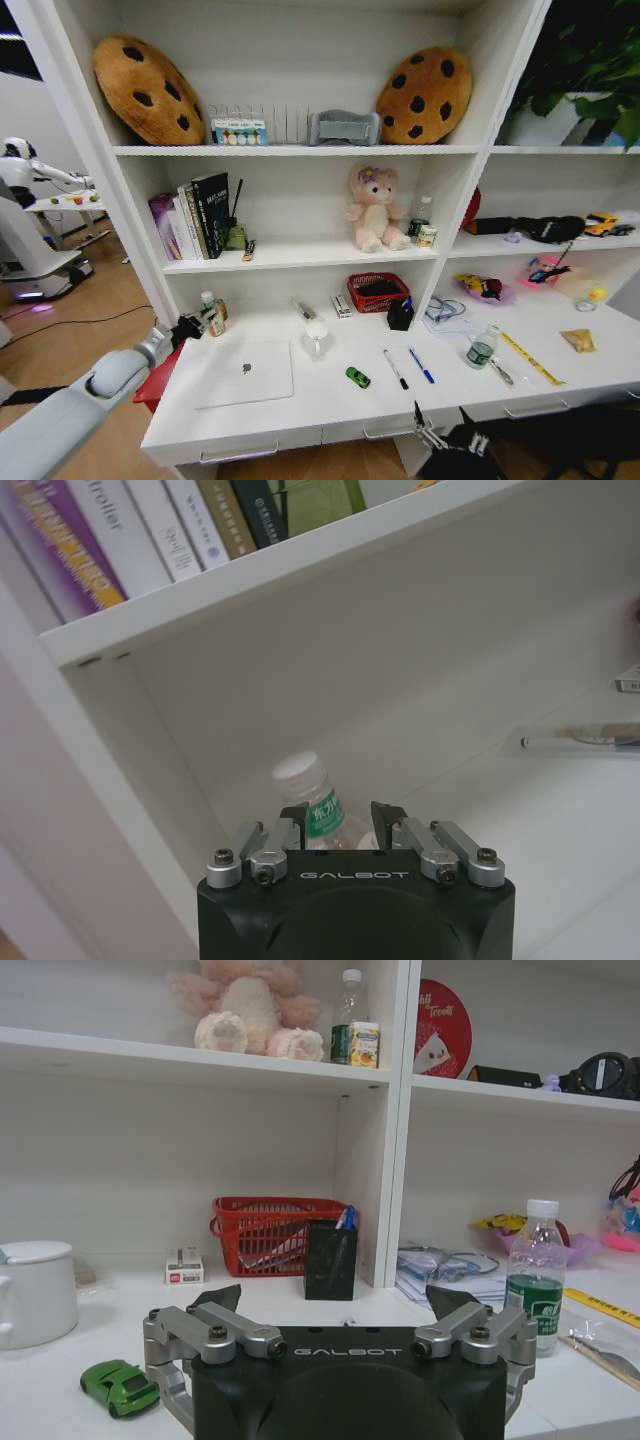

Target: Organize the objects on the table.

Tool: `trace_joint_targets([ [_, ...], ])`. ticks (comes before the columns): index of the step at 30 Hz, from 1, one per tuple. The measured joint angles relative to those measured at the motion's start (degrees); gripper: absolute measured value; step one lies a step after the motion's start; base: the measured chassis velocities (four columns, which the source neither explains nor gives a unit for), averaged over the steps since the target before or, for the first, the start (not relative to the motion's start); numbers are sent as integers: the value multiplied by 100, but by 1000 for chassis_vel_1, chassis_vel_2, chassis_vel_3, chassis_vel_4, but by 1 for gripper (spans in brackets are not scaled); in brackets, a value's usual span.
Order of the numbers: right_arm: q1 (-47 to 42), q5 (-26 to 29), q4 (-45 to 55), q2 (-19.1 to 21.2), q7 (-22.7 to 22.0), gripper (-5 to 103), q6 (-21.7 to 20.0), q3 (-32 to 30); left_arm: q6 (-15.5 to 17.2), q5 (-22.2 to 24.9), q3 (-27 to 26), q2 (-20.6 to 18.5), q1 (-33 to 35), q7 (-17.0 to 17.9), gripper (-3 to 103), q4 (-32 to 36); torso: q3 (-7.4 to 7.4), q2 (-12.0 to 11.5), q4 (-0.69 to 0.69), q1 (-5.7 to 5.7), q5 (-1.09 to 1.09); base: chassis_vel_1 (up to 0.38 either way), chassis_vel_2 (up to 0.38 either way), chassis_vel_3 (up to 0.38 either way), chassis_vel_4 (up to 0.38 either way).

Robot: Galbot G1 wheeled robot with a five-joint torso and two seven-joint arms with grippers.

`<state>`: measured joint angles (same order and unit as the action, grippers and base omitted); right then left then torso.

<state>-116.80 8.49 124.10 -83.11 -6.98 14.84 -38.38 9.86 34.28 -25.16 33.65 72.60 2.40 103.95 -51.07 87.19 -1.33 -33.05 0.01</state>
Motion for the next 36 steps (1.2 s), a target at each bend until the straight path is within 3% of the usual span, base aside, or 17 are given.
trace_joint_targets([
  [3, 101, 95, 147, 230, -113, 100, -162, -1, 9, 4, -997, 371, 1116, 131, 52, 471, 0, 0, 6, 1, -1, 0, 0, 0, 0],
  [5, 108, 108, 166, 257, -123, 100, -179, -3, 3, 1, -1127, 425, 1243, 146, 52, 541, 0, 0, 7, 0, 0, 0, 0, 0, 0],
  [7, 124, 157, 213, 335, -147, 100, -234, -8, -8, 0, -1582, 655, 1658, 247, 69, 805, 0, 0, 1, 1, 1, 0, 0, 0, 0],
  [8, 124, 157, 213, 335, -147, 100, -234, -8, -8, 0, -1582, 655, 1658, 247, 69, 805, 0, 0, 1, 1, 1, 0, 0, 0, 0],
  [10, 134, 225, 264, 442, -170, 100, -289, -13, 9, 46, -2151, 1209, 2278, 555, 80, 1252, 0, 0, 0, 0, 1, 0, 0, 0, 0],
  [12, 135, 281, 281, 493, -171, 100, -316, 19, 13, -48, -2612, 2049, 3041, 667, 90, 1900, 1, 0, 3, 0, 0, 0, 0, 0, 0],
  [14, 138, 290, 281, 511, -170, 100, -320, 29, 13, -78, -2691, 2240, 3231, 667, 90, 2114, 1, 0, 3, 1, 1, 0, 0, 0, 0],
  [16, 148, 324, 281, 571, -170, 100, -320, 25, 11, -191, -2802, 2600, 3595, 669, 98, 2601, 1, 1, 1, 1, 1, 0, 0, 0, 0],
  [25, 180, 622, 366, 872, -231, 100, -414, -153, 6, -419, -2837, 3550, 4149, 744, 100, 3653, 1, 0, 2, 1, 2, 0, 0, 0, 0],
  [28, 215, 678, 375, 924, -241, 100, -457, -147, 60, -521, -2698, 3746, 4173, 852, 100, 3820, 0, 0, 1, 1, 1, 0, 0, 0, 0],
  [36, 163, 687, 408, 925, -229, 100, -431, -136, 170, -634, -2635, 3837, 4187, 934, 100, 3927, 0, 0, 1, 0, 0, 0, 0, 0, 0],
])
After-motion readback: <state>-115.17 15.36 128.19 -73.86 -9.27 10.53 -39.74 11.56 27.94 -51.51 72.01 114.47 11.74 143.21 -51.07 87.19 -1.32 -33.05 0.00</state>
